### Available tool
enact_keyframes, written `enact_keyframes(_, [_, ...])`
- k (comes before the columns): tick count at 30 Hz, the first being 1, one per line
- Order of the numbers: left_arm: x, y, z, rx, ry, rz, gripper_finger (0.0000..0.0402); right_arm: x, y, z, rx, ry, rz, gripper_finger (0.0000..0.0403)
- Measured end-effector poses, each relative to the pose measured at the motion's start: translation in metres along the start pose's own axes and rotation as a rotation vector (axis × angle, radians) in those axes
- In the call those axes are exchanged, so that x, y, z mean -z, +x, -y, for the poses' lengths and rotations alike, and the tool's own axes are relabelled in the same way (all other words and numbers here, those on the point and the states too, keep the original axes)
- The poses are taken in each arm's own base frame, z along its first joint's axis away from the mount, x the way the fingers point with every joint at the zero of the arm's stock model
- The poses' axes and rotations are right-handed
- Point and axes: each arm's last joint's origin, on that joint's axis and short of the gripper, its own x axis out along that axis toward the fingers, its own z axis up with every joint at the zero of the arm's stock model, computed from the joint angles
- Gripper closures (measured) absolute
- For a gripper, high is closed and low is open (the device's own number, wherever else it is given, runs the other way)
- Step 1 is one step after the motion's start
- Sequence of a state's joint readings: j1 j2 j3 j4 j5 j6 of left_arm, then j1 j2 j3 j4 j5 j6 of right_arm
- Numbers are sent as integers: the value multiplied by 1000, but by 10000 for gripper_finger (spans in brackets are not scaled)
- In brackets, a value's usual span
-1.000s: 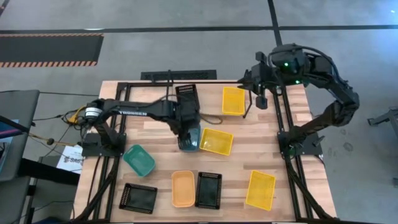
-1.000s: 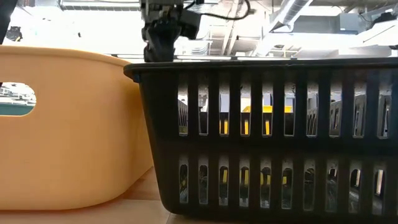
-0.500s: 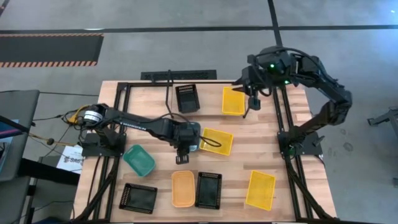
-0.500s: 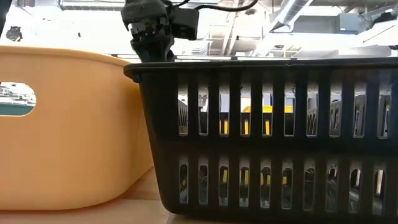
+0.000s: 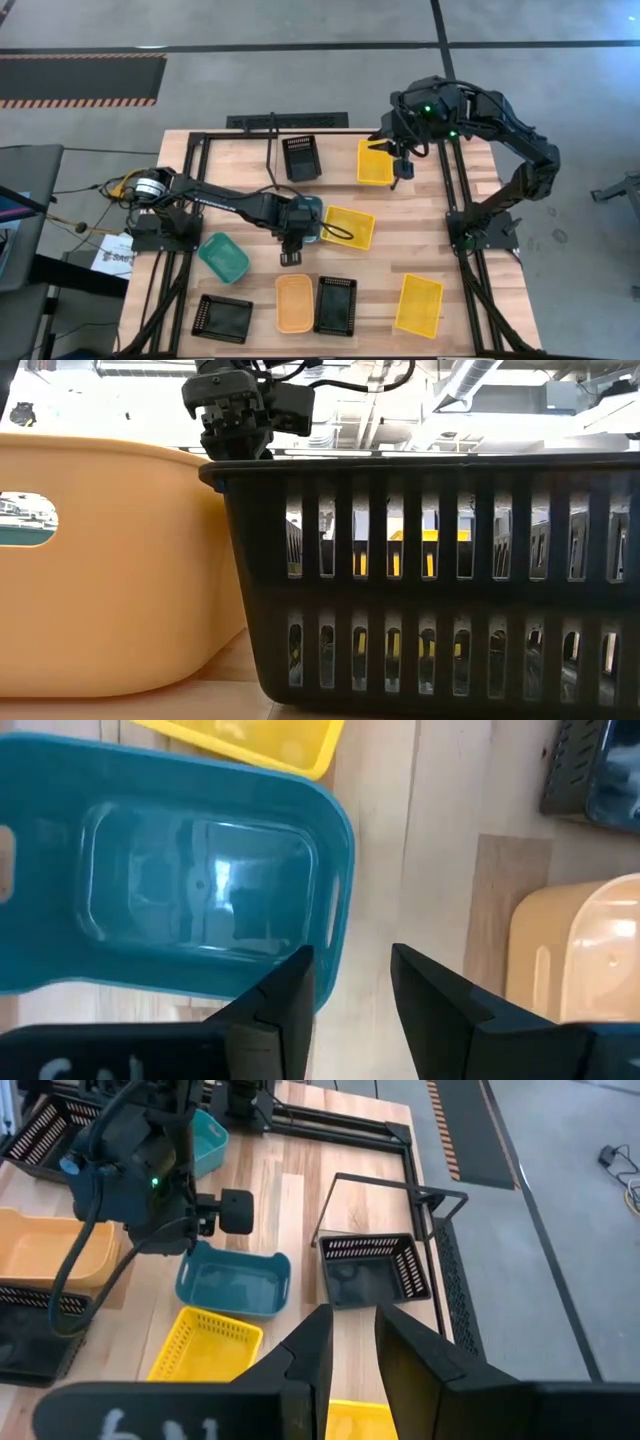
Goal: Stack baskets on shelf by color
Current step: Put the blue bin on the shelf
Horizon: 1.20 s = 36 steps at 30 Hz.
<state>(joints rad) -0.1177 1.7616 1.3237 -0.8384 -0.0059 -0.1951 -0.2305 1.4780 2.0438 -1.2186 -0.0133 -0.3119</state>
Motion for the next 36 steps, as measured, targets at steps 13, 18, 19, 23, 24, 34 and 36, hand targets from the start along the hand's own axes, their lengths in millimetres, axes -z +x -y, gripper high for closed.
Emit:
enact_keyframes(13, [2, 51, 1, -28, 34, -154, 282, -3, -1, 0, -39, -4, 47, 302])
enact_keyframes(18, [3, 62, -3, -34, -14, -196, 285, -4, -1, -1, -55, -5, 52, 302])
enact_keyframes(19, [6, 62, -4, -39, -17, -223, 290, -4, -1, -1, -55, -5, 52, 302])
enact_keyframes(23, [2, 61, -4, -54, -32, -208, 354, -4, -1, -1, -54, -5, 53, 302])
enact_keyframes(24, [1, 59, -4, -55, -32, -207, 376, -4, -1, -1, -54, -5, 53, 302])
enact_keyframes(34, [-29, 15, 3, -69, -28, -175, 401, -3, -1, -1, -54, -4, 52, 302])
enact_keyframes(36, [-39, -5, 7, -84, -4, -149, 401, -3, -1, -1, -54, -4, 52, 302])
